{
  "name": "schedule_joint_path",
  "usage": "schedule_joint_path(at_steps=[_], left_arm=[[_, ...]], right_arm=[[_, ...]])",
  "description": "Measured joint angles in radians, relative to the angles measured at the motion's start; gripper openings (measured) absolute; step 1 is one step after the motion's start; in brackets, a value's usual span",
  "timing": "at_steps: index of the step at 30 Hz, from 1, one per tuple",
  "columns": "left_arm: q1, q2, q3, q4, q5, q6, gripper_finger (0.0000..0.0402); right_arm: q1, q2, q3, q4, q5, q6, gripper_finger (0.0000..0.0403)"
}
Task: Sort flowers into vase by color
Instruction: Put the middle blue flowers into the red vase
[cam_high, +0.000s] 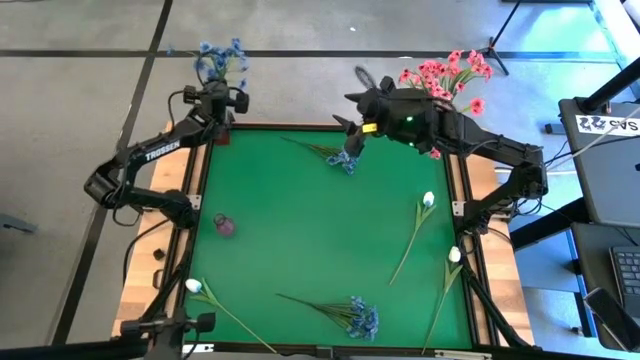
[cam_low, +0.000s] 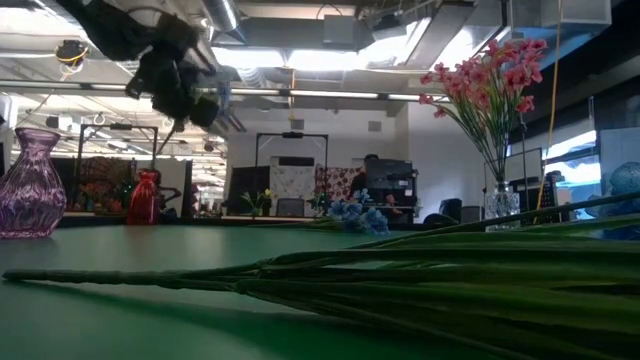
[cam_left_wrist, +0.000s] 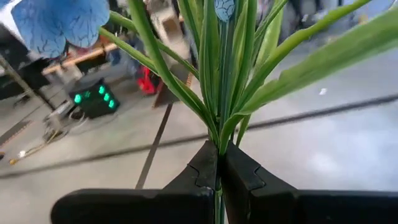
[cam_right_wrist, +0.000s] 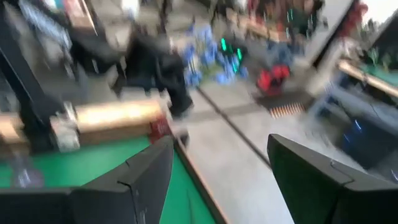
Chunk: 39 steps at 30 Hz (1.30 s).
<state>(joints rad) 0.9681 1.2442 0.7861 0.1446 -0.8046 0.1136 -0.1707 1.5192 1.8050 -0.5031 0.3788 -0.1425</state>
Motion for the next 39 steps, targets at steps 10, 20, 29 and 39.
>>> schedule_joint_path(at_steps=[10,20,29,39], left_arm=[[-0.045,-0.171,0.056,0.007,0.091,0.045,0.0004],[-0.155,-0.282,0.074,0.053,0.454,-0.422,0.0004],[-0.366,-0.276,0.074,0.171,0.538,-0.588,0.0004],[-0.492,-0.248,0.074,0.247,0.537,-0.676,0.0004]], right_arm=[[-0.065,0.005,0.001,0.162,-0.203,-0.007,0.0262],[-0.078,0.153,0.001,0.286,-0.26,0.009,0.0262],[-0.075,0.282,-0.001,0.363,-0.214,0.045,0.026],[-0.064,0.299,0.0,0.43,-0.235,0.034,0.0188]])
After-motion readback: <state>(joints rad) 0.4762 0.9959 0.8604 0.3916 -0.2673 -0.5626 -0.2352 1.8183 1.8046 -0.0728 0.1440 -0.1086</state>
